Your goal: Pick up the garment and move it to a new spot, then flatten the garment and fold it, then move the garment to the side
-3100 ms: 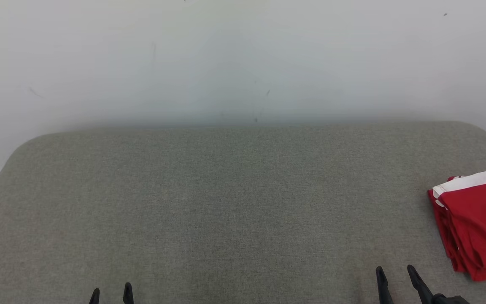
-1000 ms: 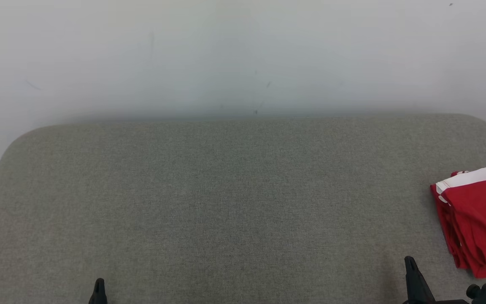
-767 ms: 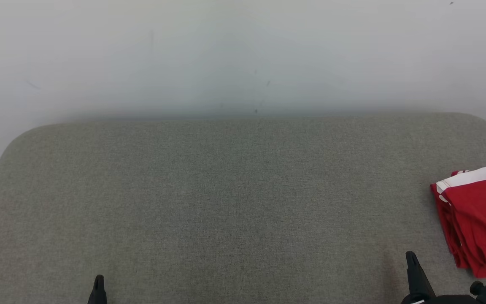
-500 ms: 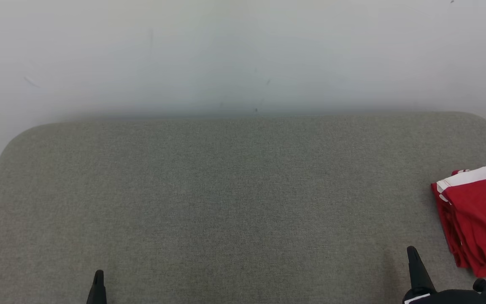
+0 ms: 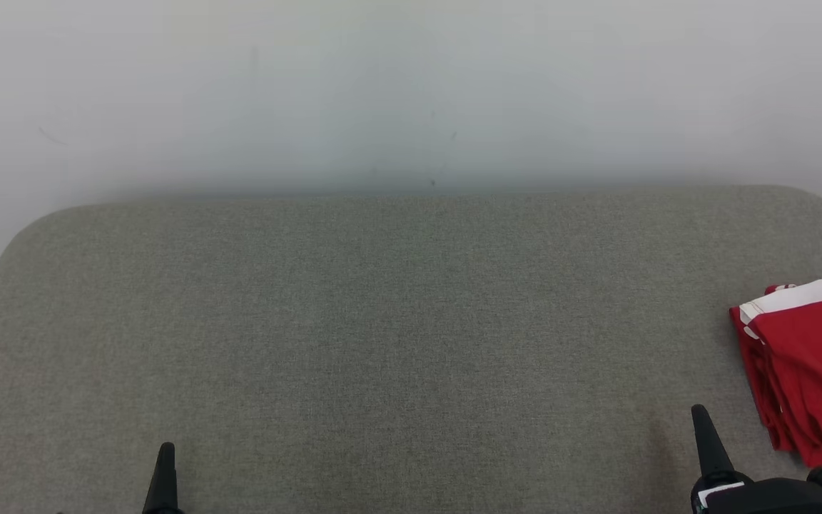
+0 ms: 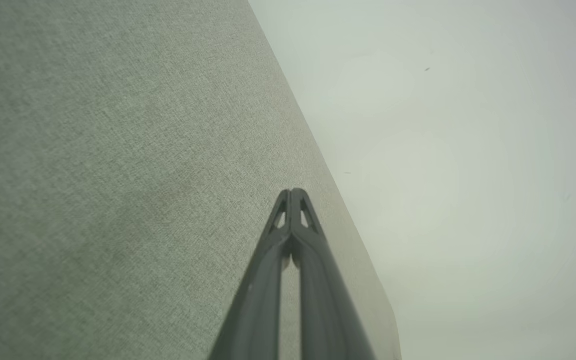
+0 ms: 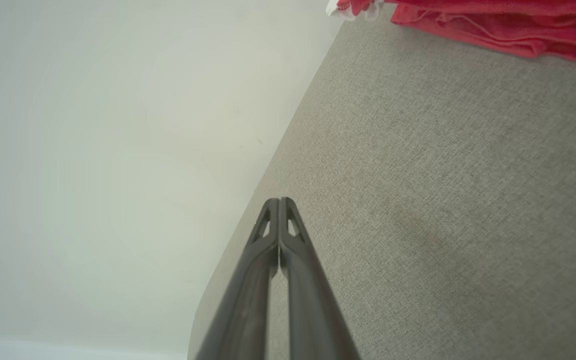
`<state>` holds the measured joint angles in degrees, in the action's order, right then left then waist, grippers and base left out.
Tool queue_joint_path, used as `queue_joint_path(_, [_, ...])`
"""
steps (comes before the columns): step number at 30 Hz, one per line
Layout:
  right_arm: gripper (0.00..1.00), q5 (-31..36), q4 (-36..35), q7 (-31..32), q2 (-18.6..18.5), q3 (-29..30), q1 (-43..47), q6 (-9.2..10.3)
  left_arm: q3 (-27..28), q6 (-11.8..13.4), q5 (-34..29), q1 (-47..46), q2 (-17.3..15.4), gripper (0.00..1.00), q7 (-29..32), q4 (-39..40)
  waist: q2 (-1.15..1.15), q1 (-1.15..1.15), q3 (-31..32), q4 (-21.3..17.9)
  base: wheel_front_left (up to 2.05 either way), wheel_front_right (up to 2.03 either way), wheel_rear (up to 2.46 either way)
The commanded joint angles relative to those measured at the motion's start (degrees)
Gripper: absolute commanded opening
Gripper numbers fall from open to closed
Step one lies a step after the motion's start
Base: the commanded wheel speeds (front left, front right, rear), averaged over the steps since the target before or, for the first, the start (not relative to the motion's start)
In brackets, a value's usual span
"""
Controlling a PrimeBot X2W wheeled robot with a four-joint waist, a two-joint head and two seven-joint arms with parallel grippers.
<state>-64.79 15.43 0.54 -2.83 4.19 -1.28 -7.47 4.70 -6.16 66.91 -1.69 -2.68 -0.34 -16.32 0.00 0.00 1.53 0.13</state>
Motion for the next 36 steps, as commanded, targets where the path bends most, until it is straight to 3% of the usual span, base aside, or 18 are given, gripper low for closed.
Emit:
queue_joint_path(1, [0.0, -1.6, -0.8, 0.3, -0.1, 0.3, -1.2, -0.03, 0.3, -0.5, 1.3, -1.4, -0.2, 0.0, 0.4, 0.7, 0.0, 0.0, 0.0, 0.0, 0.0, 0.0, 0.0])
queue_joint_path(36, [0.0, -18.8, -1.3, 4.1, -0.1, 1.7, -3.8, -0.04, 1.4, -1.1, 17.5, -3.7, -0.3, 0.0, 4.8, 1.8, 0.0, 0.0, -1.0, -0.1, 0.0, 0.0, 0.0])
